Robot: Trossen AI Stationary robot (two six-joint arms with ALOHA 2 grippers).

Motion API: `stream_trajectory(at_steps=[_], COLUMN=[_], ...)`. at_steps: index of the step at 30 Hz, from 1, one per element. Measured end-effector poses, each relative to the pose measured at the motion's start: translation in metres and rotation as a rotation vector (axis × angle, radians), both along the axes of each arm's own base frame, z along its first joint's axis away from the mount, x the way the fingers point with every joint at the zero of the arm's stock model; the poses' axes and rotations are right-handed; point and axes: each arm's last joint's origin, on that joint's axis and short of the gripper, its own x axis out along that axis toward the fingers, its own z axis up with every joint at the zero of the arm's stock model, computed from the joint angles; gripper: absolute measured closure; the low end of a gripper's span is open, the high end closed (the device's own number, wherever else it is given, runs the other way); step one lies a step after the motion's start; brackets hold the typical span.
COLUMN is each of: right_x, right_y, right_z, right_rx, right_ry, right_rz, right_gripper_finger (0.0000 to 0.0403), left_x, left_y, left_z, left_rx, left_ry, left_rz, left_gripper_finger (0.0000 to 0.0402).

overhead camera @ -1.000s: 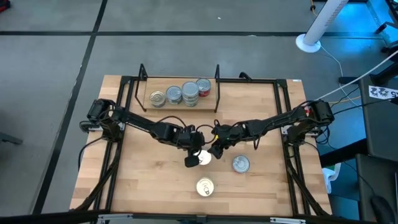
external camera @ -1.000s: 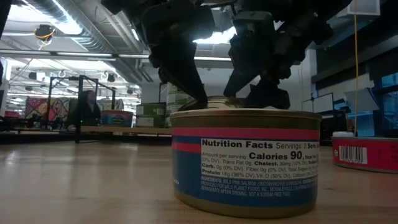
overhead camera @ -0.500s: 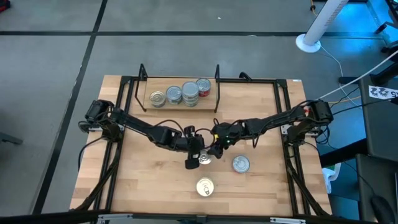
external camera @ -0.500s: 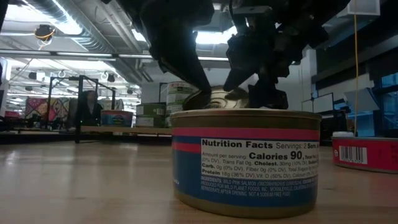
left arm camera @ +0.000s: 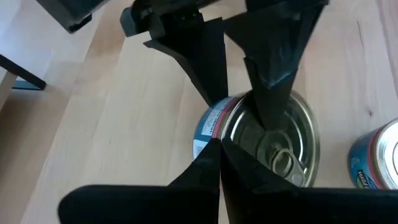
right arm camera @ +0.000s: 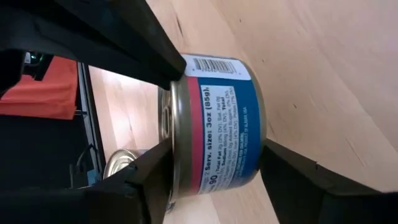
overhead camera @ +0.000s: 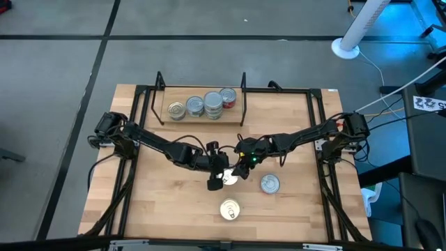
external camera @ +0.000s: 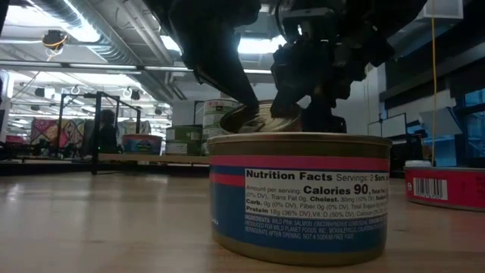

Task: Stack canned seafood by type on shelf
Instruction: Stack the blue tuna can on top of the other blue tuna can on the shelf

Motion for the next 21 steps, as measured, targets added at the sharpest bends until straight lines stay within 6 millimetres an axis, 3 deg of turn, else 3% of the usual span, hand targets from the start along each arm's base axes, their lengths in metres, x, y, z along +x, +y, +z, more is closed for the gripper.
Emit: stream_trajectory(at_steps=[6,12,17,21], right_x=[0.0,0.0,0.001,0.003], right_y=[0.0,0.0,0.0,-0.006], right_z=[0.0,0.0,0.001,0.004], right_rx=[-0.001,-0.002,0.008,0.064], right_ry=[-0.003,-0.005,-0.013,-0.016], right_rz=[-0.002,-0.004,-0.006,-0.025], right_gripper_finger=[0.0234,0.0234,0.022,0.0226], left_x=[0.0,0.0,0.0,-0.002], left_y=[0.0,0.0,0.0,0.0], left_z=[0.0,0.0,0.006,0.025], left_rx=[0.01,0.035,0.081,0.151], left_ry=[0.004,0.011,0.037,0.082], left_rz=[-0.012,-0.039,-0.084,-0.15], left_gripper_finger=[0.0401,0.0388,0.0338,0.0275])
